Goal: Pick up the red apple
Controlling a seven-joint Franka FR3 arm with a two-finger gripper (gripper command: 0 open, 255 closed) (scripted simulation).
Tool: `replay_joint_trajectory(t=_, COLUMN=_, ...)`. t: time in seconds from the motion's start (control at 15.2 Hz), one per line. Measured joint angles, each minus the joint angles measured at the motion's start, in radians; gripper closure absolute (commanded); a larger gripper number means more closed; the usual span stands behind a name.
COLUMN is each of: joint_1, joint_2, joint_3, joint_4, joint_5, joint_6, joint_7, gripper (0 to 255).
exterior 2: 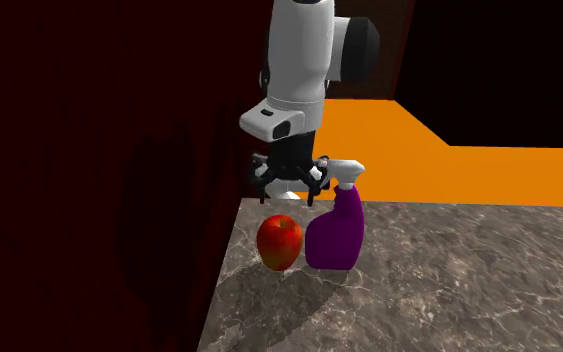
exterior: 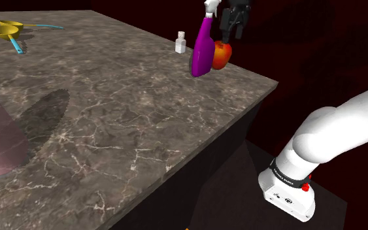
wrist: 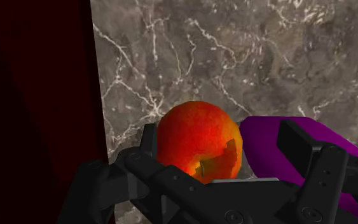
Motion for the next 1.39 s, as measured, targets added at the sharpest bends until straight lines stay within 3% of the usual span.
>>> replay_joint_trajectory(t=0.26, joint_1=-0.019, joint_2=0.139, joint_3=-0.003, joint_4=0.222, joint_5=0.005, joint_6=-0.093, joint_7=0.044, gripper=0)
replay_joint_trajectory(t=0.79, joint_1=-0.019, joint_2=0.113, joint_3=-0.003, joint_4=0.114, joint_5=0.010, joint_6=-0.013, joint_7=0.055, gripper=0)
replay_joint_trajectory(t=0.86, joint_1=-0.019, joint_2=0.111, joint_3=-0.003, joint_4=0.107, joint_5=0.010, joint_6=-0.008, joint_7=0.055, gripper=255)
replay_joint_trajectory(t=1.39, joint_1=-0.019, joint_2=0.110, joint_3=-0.004, joint_4=0.102, joint_5=0.010, joint_6=-0.004, joint_7=0.055, gripper=255)
